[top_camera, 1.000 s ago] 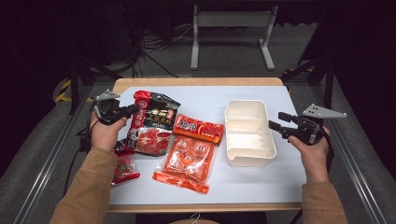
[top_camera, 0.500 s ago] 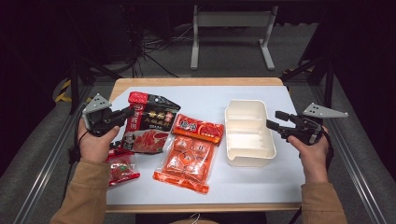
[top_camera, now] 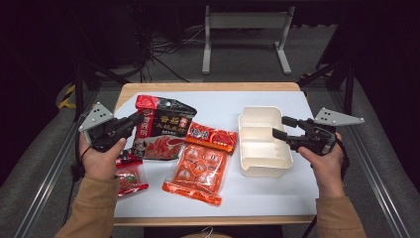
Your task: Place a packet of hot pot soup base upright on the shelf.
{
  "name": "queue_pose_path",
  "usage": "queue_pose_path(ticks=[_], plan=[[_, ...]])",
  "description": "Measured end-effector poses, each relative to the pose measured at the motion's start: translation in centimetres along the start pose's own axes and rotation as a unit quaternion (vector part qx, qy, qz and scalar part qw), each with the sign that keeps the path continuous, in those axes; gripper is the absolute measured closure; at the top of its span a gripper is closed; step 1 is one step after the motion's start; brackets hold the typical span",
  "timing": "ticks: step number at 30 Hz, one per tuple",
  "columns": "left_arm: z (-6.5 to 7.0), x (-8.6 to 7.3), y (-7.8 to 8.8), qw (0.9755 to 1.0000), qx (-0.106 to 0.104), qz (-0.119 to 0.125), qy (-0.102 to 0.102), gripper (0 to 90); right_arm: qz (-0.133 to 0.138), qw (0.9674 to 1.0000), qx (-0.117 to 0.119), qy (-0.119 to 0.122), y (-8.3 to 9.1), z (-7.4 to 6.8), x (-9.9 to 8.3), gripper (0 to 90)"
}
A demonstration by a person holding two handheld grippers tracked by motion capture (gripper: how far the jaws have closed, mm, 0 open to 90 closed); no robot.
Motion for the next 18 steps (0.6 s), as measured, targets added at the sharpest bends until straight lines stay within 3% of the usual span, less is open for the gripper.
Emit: queue_pose_path(ticks=[8, 12, 18], plan=[[2.7, 1.3, -0.2, 0.9991, -0.036, 0.015, -0.015, 87.6, -0.005, 0.9994, 0.031, 0.013, -0.9, -3.0, 0.8, 36.7], [4.3, 1.9, -0.6, 0.9974, -0.064, 0.019, -0.025, 87.6, -0.006, 0.9980, 0.060, 0.018, -1.5, -4.6, 1.0, 35.3], [6.4, 2.6, -1.0, 0.9947, -0.094, 0.024, -0.035, 87.4, -0.017, 0.9966, 0.074, 0.034, -2.3, -6.3, 1.0, 32.9]])
Point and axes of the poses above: each handheld gripper's, and its own axes: y roughly backward along the jaws, x roughly out of its top, z roughly to its right, the point moved 4 cm from there along -y, roughly forward along the jaws, and after that the axes turned 9 degrees about -y, right-handed, at the moved point
